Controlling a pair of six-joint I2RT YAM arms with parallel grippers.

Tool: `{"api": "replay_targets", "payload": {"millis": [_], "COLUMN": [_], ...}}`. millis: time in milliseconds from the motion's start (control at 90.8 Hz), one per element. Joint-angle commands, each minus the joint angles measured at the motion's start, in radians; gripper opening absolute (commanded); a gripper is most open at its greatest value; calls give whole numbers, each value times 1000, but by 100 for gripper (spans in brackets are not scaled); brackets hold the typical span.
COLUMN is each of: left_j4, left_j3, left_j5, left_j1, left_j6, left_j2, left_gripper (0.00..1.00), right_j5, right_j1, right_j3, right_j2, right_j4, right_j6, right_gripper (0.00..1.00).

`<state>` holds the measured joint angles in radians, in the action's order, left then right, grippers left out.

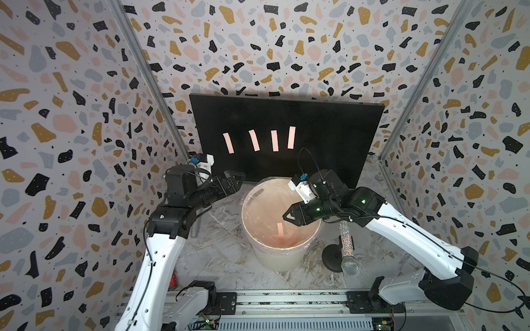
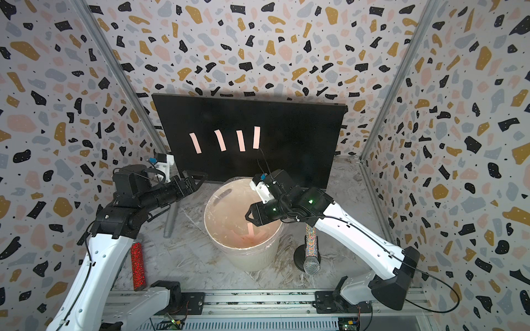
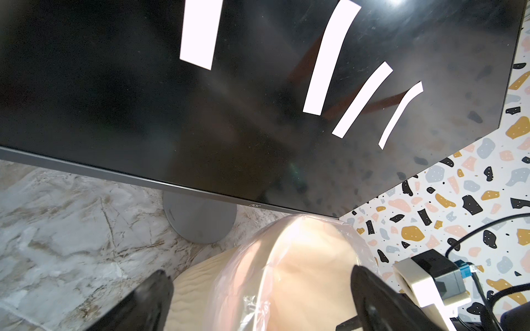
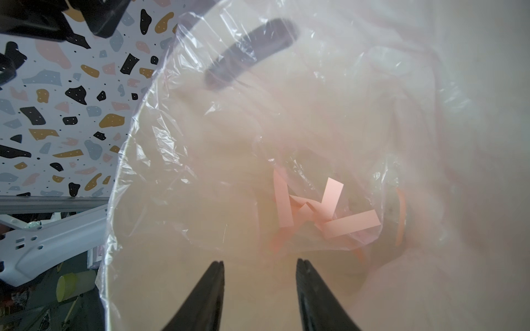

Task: Remove the sticky note from the monitor
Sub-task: Place the sticky note in the trash bin.

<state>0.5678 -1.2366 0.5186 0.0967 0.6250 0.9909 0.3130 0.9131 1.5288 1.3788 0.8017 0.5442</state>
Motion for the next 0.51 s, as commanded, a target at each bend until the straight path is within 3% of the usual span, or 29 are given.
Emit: {"api": "replay_targets", "payload": {"millis": [0,385,496], "left_j4": [-33,-38,-38], "left_j3": [10,19,20], "left_j5": [11,11,11], "left_j1": [5,5,5], "left_j6": [1,-4,-4], "left_j2": [-21,-23,-22], "left_gripper": [100,99,100], "right_j5": [-43,-118,-129], "right_j1": [4,-3,-16], "right_j3": [47,134,164], "right_j2": [-33,-48,-45], "right_j4": [19,19,17], "right_j6": [-19,-63,-76], "right_gripper": [54,99,100]}}
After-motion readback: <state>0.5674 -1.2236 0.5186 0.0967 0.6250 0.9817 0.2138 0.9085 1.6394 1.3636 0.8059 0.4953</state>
